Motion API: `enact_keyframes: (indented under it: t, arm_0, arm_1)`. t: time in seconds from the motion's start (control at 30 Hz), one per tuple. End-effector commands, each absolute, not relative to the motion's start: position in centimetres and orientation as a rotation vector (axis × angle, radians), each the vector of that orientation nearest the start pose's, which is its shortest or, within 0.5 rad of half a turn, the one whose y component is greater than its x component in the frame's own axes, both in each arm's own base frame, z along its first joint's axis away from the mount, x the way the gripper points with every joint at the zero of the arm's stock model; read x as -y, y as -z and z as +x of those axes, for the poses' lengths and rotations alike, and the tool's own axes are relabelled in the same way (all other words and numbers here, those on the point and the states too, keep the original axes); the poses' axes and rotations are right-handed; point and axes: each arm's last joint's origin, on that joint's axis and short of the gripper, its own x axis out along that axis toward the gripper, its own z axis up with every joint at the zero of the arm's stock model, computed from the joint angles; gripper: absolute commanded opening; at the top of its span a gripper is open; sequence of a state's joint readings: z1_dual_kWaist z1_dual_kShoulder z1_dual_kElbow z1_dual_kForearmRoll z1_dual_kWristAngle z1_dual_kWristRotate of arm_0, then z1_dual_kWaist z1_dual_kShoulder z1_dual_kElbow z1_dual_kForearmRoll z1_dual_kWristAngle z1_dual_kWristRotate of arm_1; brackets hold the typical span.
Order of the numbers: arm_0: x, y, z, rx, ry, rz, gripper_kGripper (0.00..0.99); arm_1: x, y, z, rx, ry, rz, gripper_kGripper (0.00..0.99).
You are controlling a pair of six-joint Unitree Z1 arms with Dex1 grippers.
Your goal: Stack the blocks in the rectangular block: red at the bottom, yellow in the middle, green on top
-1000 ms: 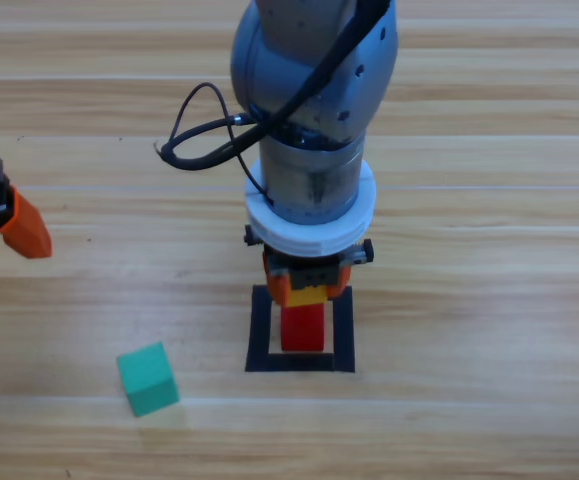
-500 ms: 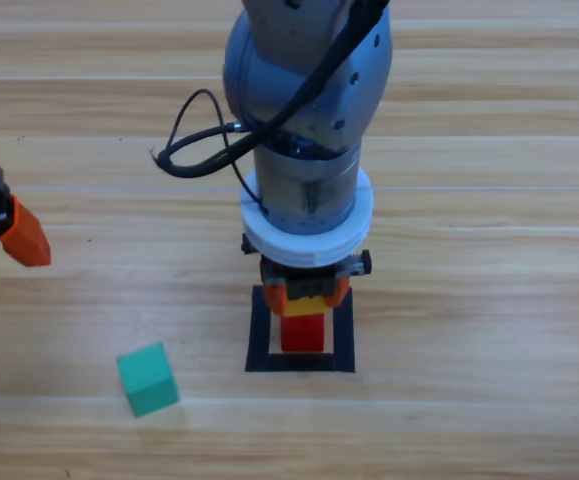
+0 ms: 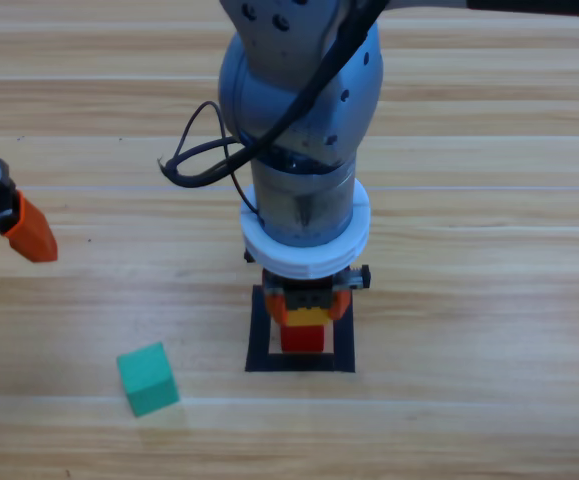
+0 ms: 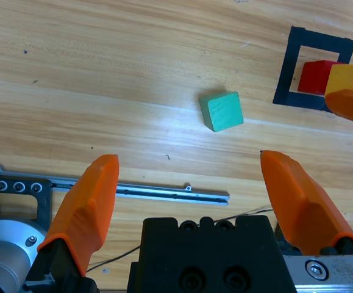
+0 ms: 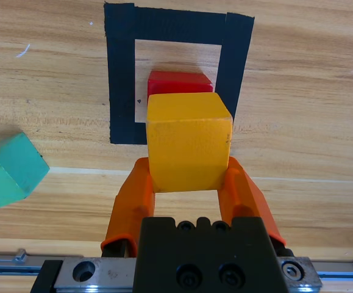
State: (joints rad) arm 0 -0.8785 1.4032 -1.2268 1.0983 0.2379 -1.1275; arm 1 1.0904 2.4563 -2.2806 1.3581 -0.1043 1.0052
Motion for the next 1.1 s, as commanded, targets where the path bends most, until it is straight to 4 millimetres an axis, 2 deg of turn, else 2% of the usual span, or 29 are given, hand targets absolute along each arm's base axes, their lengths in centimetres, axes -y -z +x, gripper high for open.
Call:
enact_keyframes:
  t: [0.03,0.77,0.83,0.87,0.9,0.93,0.97,1.0,1.1]
  arm_0:
    - [14.30,-34.96,13.70,-1.208,-0.126,-0.301,0.990]
    - [14.29,-34.64,13.68,-1.209,-0.128,-0.299,0.990]
    - [14.30,-34.68,13.70,-1.208,-0.127,-0.300,0.990]
    - [14.29,-34.64,13.68,-1.209,-0.128,-0.299,0.990]
    - [14.30,-34.68,13.70,-1.208,-0.127,-0.300,0.990]
    - [14.29,-34.64,13.68,-1.209,-0.128,-0.299,0.990]
    - [14.29,-34.64,13.68,-1.209,-0.128,-0.299,0.990]
    - [14.29,-34.64,13.68,-1.209,-0.128,-0.299,0.990]
    - [14.27,-34.71,13.67,-1.209,-0.125,-0.301,0.990]
  arm_1:
    - [-45.19,-19.50,22.59,-1.500,-0.017,-0.136,0.000]
    - [-45.44,-18.80,22.68,-1.508,-0.011,-0.138,0.000]
    - [-45.50,-18.71,22.70,-1.510,-0.011,-0.138,0.086]
    - [-45.56,-18.74,22.74,-1.507,-0.013,-0.136,0.172]
    - [-45.63,-18.68,22.77,-1.506,-0.014,-0.135,0.328]
    - [-45.72,-18.58,22.82,-1.506,-0.016,-0.135,0.532]
    - [-45.76,-18.56,22.84,-1.505,-0.014,-0.137,0.830]
    - [-45.79,-18.59,22.88,-1.502,-0.014,-0.137,0.971]
    - [-45.84,-19.05,22.95,-1.488,-0.020,-0.135,0.990]
